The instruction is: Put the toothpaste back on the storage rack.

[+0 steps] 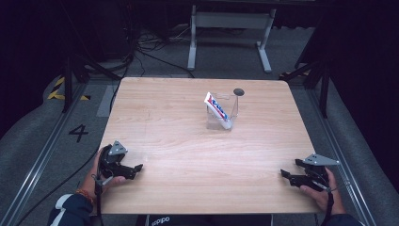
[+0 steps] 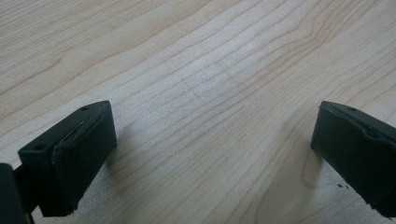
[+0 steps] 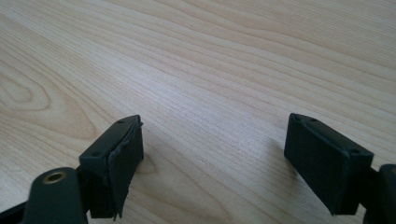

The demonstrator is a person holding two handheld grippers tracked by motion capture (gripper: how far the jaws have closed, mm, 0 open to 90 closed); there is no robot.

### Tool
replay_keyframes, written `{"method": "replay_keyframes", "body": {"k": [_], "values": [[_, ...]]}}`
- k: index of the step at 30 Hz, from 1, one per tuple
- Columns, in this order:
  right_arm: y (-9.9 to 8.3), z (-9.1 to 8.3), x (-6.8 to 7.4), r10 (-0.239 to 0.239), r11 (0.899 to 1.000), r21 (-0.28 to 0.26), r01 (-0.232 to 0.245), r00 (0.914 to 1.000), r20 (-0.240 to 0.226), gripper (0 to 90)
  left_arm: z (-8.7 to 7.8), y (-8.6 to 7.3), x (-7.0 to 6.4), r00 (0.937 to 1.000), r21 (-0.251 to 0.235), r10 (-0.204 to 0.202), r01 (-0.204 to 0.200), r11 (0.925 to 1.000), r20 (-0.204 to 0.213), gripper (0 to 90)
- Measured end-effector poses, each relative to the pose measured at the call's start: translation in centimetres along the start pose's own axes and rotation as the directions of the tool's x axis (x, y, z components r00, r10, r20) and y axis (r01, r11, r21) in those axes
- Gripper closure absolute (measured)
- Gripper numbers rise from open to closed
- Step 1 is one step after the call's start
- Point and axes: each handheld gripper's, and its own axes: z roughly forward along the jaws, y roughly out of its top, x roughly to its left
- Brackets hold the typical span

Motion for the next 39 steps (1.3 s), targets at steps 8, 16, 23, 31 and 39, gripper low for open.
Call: {"method": "replay_keyframes", "body": {"k": [8,16,23,31,39], "values": [[0.0,0.01,0.0,0.001,1.0,0.0,-0.001,1.0,0.001,19.6,-0.02,0.0,0.02,1.0,0.001,0.005,-0.005,1.0,-0.002,0.6],[0.0,0.02,0.03,0.004,1.0,0.002,-0.004,1.0,0.008,18.7,0.0,0.01,0.03,1.0,0.0,0.005,-0.005,1.0,-0.001,0.6],[-0.01,0.02,0.03,0.006,1.0,0.002,-0.006,1.0,0.008,18.6,0.0,0.0,0.01,1.0,0.0,0.001,-0.001,1.0,0.0,0.6],[0.0,0.02,0.02,0.006,1.0,0.002,-0.006,1.0,0.008,18.6,0.04,0.06,-0.07,1.0,-0.001,-0.007,0.007,1.0,-0.004,0.4],[-0.01,0.02,0.02,0.006,1.0,0.002,-0.006,1.0,0.007,18.6,0.06,0.07,-0.09,0.9999,-0.002,-0.008,0.008,1.0,-0.007,0.4]]}}
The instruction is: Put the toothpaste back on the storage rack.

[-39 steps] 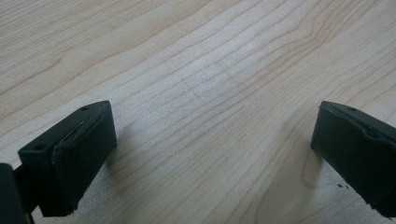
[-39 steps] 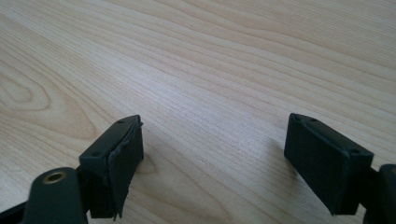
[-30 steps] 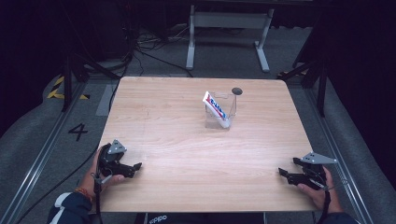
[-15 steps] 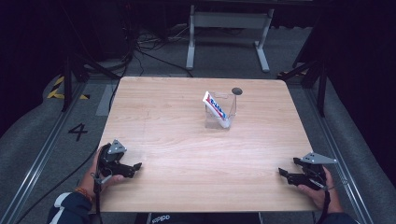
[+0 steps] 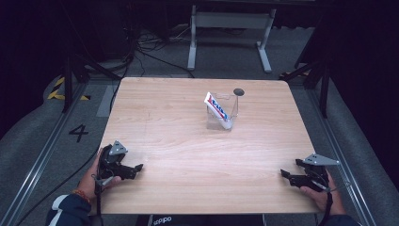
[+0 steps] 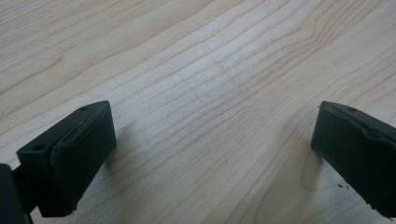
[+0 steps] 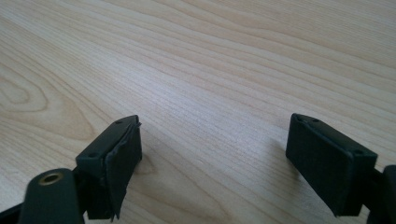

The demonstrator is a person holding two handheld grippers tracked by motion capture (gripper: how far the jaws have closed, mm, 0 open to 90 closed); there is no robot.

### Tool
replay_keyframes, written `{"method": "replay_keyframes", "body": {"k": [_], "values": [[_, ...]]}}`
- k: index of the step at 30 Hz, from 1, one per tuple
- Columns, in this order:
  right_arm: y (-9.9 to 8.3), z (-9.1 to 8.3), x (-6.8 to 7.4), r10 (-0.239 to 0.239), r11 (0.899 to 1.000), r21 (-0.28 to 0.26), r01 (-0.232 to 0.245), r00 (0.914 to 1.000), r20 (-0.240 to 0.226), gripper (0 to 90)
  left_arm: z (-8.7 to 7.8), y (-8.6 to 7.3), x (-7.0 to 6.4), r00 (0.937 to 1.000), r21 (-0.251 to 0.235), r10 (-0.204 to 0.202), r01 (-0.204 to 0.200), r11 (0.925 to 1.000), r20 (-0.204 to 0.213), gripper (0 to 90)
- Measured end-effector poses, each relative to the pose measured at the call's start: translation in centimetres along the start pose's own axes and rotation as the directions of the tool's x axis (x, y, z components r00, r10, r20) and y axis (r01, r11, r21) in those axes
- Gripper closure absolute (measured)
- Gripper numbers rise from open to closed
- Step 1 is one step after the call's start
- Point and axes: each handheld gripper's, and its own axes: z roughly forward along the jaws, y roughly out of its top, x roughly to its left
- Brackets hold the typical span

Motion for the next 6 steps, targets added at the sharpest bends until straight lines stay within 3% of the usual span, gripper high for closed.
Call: {"method": "replay_keyframes", "body": {"k": [6], "values": [[0.0,0.0,-0.01,-0.001,1.0,0.0,0.001,1.0,0.0,18.6,-0.02,0.01,-0.02,1.0,0.003,-0.003,0.003,1.0,0.001,0.4]]}}
